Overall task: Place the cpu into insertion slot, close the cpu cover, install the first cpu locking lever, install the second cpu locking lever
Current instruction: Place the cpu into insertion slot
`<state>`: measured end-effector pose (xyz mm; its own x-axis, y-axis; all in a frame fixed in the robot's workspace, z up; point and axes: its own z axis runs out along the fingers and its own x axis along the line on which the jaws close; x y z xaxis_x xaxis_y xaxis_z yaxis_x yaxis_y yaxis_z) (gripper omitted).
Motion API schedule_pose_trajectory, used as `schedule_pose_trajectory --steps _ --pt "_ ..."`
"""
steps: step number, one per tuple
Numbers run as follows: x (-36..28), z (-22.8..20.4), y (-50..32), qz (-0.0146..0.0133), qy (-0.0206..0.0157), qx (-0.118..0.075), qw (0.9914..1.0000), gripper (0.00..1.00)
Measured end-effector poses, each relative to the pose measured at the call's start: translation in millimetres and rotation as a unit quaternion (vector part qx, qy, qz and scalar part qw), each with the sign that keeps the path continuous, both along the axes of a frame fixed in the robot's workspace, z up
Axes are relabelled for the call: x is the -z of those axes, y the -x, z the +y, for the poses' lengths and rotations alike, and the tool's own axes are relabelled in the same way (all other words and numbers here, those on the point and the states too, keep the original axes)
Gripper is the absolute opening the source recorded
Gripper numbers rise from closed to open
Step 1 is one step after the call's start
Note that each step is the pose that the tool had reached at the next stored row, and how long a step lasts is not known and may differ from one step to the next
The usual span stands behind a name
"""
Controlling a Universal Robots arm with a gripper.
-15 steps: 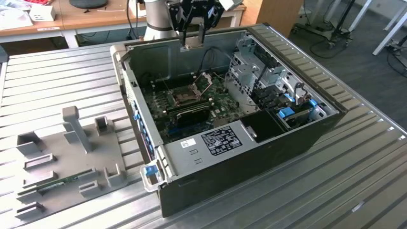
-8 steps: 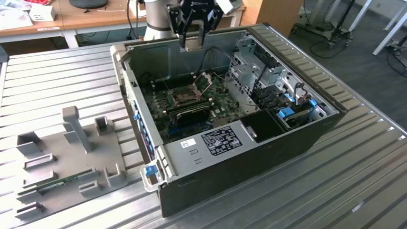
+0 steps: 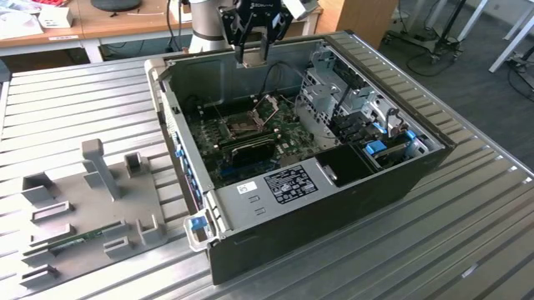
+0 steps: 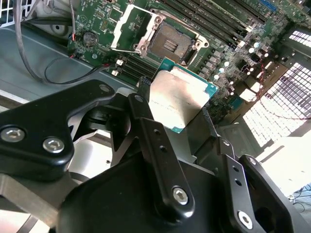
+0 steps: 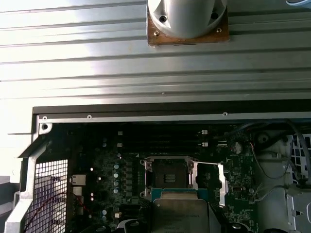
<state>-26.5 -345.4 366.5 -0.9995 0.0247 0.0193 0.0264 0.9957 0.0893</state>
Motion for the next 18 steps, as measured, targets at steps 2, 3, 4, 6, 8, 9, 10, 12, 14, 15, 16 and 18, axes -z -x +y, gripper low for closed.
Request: schedule_pose_trajectory --steps 2,3,4,6,8,9,10,12,14,15,16,18 --pt "1.1 0.0 0.0 -0.0001 -0.0002 0.0 1.0 0.54" --pt "1.6 0.0 0.0 0.0 -0.0001 0.0 1.0 0.54" --pt "2.1 0.0 0.0 0.0 0.0 0.0 1.0 0.54" --pt "2.6 0.0 0.0 0.0 0.0 0.0 1.0 0.54" --pt "2.7 0.0 0.0 0.0 0.0 0.0 1.0 0.54" --pt "2.8 0.0 0.0 0.0 0.0 0.0 1.0 0.54" --pt "2.8 0.0 0.0 0.0 0.0 0.0 1.0 0.54" --pt "3.3 0.0 0.0 -0.0001 -0.0001 0.0 1.0 0.54" --pt "3.8 0.0 0.0 0.0 0.0 0.0 1.0 0.54" --pt "3.9 0.0 0.0 0.0 0.0 0.0 1.0 0.54" --pt "3.9 0.0 0.0 0.0001 0.0001 0.0 1.0 0.54" --pt "4.2 0.0 0.0 0.0 0.0 0.0 1.0 0.54"
